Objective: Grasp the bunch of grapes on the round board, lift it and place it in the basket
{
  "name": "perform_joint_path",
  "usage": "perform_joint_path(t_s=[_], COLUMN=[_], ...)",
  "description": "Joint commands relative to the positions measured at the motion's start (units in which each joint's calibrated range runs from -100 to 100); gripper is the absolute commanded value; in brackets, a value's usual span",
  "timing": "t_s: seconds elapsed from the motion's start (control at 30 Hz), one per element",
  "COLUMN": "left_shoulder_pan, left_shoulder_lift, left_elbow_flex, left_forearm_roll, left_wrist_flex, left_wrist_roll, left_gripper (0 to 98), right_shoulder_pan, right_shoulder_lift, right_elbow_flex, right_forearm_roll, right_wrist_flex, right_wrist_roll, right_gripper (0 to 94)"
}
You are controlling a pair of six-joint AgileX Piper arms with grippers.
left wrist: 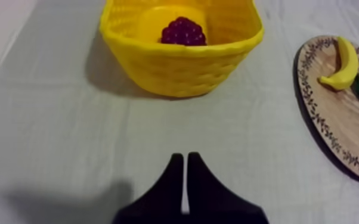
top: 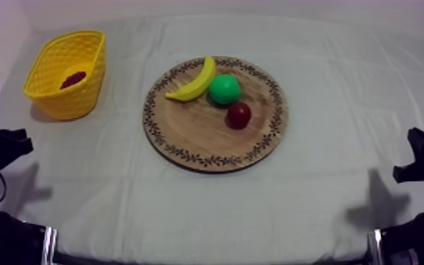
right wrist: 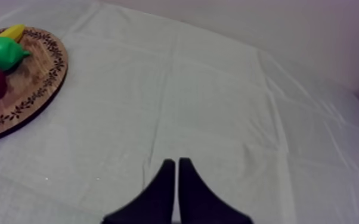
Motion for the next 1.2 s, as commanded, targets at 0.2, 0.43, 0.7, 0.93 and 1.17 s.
perform_joint_path(t_s=[0.2, 0.43, 0.7, 0.93, 1.17], left_shoulder_pan=[-0.08, -0.06, 0.11, 0.33, 1.17], left_shoulder_lift=[-12.5, -18.62, -24.91, -28.21, -28.63], left_elbow_flex=[6.69, 8.86, 9.35, 9.74, 10.29], left_forearm_roll=[-0.05, -0.72, -1.38, -1.58, -2.19], left_wrist_flex=[-2.28, -3.83, -4.19, -4.78, -6.49], left_wrist_roll=[0.84, 0.2, -0.54, -0.14, 5.47], left_gripper=[0.0, 0.0, 0.0, 0.0, 0.0], right_shoulder_pan=[0.01, 0.01, 0.01, 0.01, 0.01], right_shoulder_lift=[0.02, 0.02, 0.02, 0.02, 0.02], right_elbow_flex=[-0.01, -0.01, -0.01, -0.01, -0.01], right_forearm_roll=[0.01, 0.01, 0.01, 0.01, 0.01], right_wrist_flex=[-0.01, -0.01, -0.01, -0.01, -0.01], right_wrist_roll=[0.03, 0.03, 0.01, 0.03, 0.04], right_gripper=[0.3, 0.3, 0.3, 0.3, 0.3])
